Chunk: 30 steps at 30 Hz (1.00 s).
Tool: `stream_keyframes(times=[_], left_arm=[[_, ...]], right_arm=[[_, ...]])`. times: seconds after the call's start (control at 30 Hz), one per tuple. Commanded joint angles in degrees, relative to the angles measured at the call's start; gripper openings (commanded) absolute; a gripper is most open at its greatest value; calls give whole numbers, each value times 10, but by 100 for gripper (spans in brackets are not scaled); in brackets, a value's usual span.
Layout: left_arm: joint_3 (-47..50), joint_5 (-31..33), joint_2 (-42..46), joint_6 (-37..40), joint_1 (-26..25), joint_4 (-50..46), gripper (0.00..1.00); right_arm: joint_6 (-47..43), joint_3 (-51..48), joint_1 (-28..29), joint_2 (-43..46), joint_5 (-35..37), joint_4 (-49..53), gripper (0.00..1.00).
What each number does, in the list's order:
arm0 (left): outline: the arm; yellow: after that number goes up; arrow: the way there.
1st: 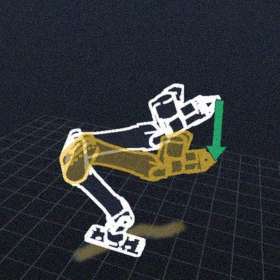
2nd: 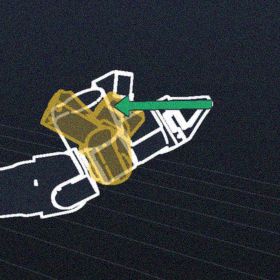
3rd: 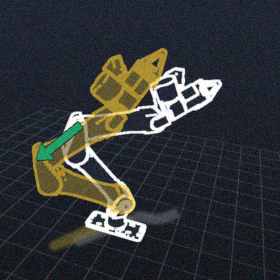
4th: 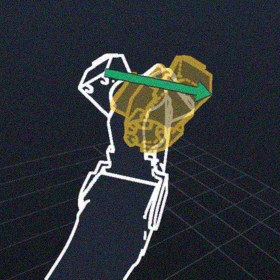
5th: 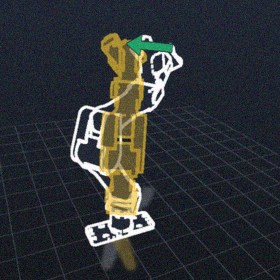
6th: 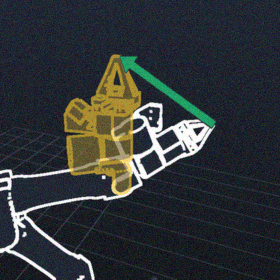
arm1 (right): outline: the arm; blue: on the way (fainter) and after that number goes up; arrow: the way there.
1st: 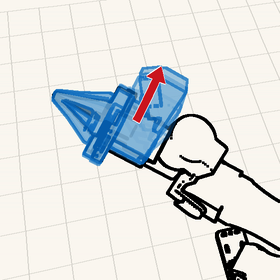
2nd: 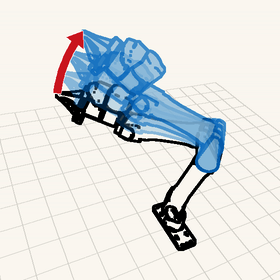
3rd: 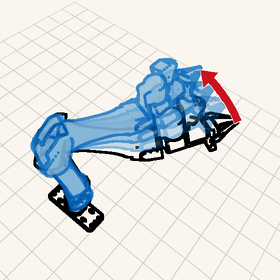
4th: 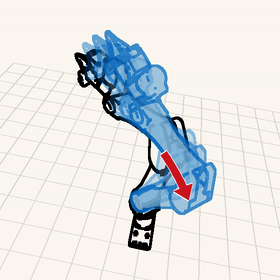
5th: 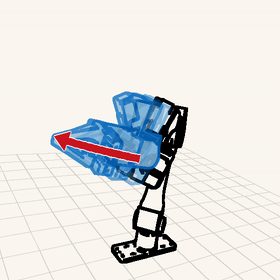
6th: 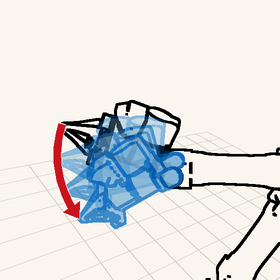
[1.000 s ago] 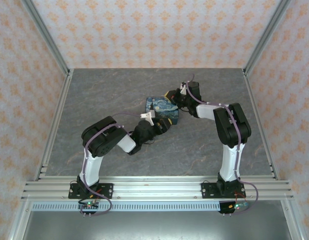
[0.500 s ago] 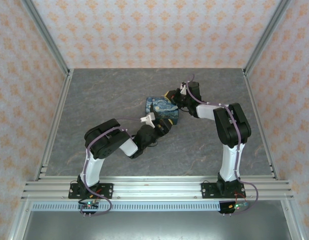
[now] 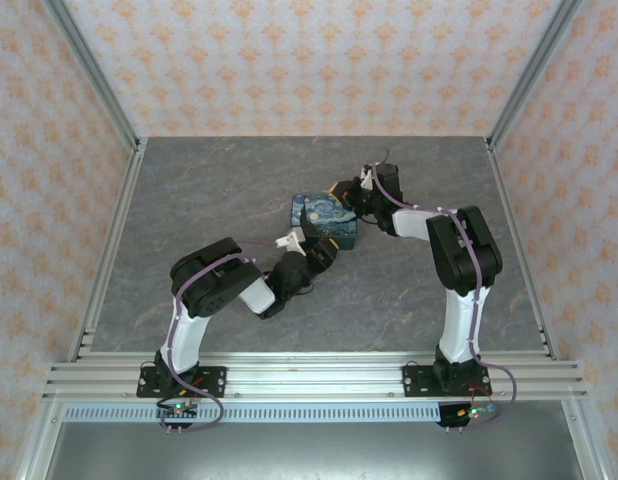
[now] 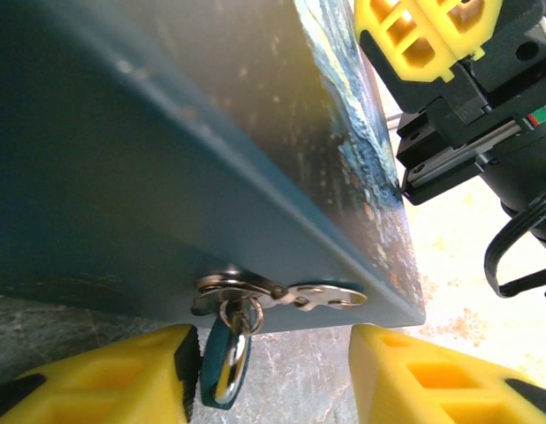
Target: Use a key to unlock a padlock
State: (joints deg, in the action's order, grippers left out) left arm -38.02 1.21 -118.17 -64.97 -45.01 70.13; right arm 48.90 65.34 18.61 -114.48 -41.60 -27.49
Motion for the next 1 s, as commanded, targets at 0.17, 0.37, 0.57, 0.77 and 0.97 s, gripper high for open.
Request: stream_keyframes(times=[0.17, 0.37, 0.57, 0.77, 0.97], left_arm=[[3, 22, -10, 11, -2, -38, 46], [-3, 35, 16, 39, -11, -119, 46], [-5, 56, 28, 56, -14, -178, 42], [-12, 59, 17, 52, -14, -185, 35], [-23, 60, 11, 55, -13, -204, 32]], right_arm=[[3, -22, 12, -25, -7, 52, 0], [5, -20, 12, -25, -7, 50, 0], [8, -21, 12, -26, -7, 49, 0], [8, -22, 13, -26, -7, 46, 0], [9, -21, 12, -28, -7, 45, 0]])
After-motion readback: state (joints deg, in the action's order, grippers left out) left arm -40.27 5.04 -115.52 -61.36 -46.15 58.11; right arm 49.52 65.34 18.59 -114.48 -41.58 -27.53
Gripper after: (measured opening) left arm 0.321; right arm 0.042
